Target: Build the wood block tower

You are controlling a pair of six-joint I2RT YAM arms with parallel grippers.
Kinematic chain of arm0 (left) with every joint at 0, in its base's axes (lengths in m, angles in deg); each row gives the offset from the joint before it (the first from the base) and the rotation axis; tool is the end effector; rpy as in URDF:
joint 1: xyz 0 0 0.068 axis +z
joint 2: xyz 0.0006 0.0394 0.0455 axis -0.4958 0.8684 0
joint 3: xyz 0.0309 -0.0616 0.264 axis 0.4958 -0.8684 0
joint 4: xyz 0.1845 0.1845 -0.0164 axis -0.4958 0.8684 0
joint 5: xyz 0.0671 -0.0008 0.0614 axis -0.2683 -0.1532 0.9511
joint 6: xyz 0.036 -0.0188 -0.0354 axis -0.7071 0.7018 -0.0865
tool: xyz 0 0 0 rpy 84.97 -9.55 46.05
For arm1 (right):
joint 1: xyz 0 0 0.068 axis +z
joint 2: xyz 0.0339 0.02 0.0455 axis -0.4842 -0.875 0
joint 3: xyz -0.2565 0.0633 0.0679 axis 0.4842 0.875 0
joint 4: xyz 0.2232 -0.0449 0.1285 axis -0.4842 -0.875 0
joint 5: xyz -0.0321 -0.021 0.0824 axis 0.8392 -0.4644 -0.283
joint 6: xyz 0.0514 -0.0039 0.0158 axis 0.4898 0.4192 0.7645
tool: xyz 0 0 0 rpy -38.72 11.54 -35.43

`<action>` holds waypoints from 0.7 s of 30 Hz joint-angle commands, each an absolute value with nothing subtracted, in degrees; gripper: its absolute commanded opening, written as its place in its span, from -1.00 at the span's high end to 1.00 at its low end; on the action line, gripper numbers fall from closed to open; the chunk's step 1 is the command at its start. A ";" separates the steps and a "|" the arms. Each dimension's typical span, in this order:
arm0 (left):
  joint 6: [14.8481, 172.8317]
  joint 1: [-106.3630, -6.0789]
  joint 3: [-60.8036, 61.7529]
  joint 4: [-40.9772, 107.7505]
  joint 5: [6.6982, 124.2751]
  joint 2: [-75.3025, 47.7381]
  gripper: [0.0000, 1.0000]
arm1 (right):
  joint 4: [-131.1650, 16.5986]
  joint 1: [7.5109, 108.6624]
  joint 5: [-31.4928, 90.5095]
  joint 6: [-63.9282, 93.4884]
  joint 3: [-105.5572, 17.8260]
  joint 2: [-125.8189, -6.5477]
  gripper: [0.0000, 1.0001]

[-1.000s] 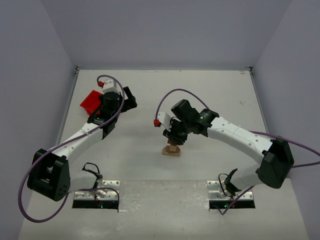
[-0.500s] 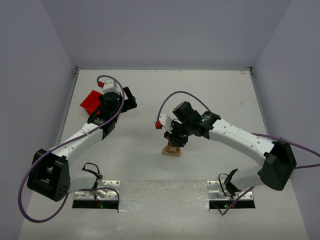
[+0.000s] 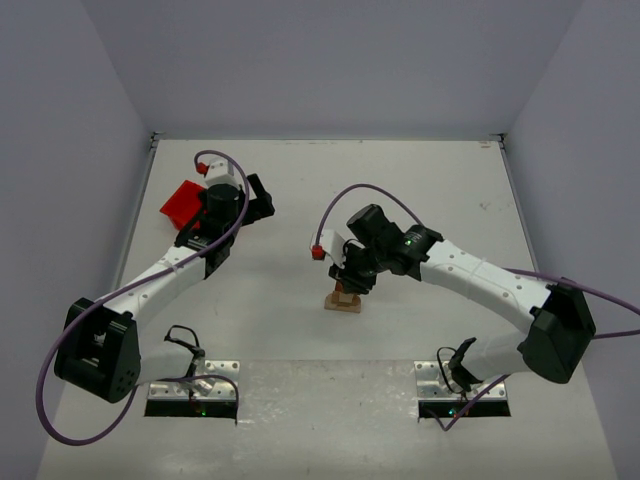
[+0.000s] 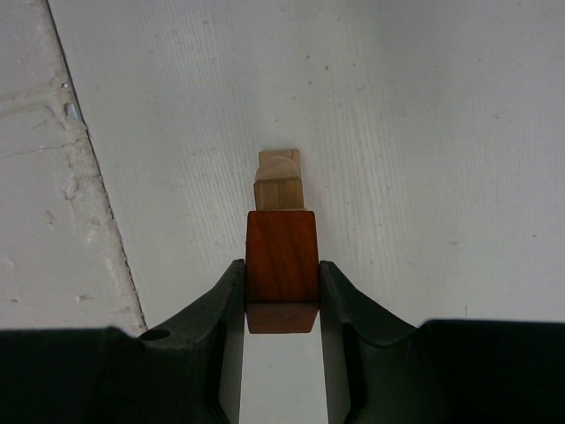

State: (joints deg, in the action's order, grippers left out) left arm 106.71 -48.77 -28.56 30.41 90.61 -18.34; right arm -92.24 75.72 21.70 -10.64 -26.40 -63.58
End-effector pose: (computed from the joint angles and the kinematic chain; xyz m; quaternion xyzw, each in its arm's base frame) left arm 0.2662 -0.0811 0.2606 -0.1200 0.8184 -0.0900 0.5548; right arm 0.1840 0.2095 0.2538 -0.5447 0.7760 0.1954 0.2509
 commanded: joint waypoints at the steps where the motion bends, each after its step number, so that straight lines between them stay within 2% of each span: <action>1: 106.25 -48.53 -28.63 26.88 90.13 -19.88 -1.00 | -89.80 76.07 20.72 -12.31 -25.92 -61.91 0.47; 10: 106.17 -48.53 -28.69 26.88 89.90 -19.93 -1.00 | -89.50 76.07 20.58 -13.30 -25.54 -61.85 0.37; 16: 106.25 -48.53 -28.63 26.88 89.83 -19.93 -1.00 | -89.82 76.07 20.80 -13.22 -25.54 -61.66 0.18; 21: 106.23 -48.47 -28.63 26.79 89.74 -19.93 -1.00 | -89.89 76.07 20.56 -13.22 -25.45 -61.50 -0.12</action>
State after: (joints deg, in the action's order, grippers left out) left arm 106.69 -48.77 -28.58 30.10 90.00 -18.34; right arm -91.44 75.72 21.53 -13.02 -25.62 -63.35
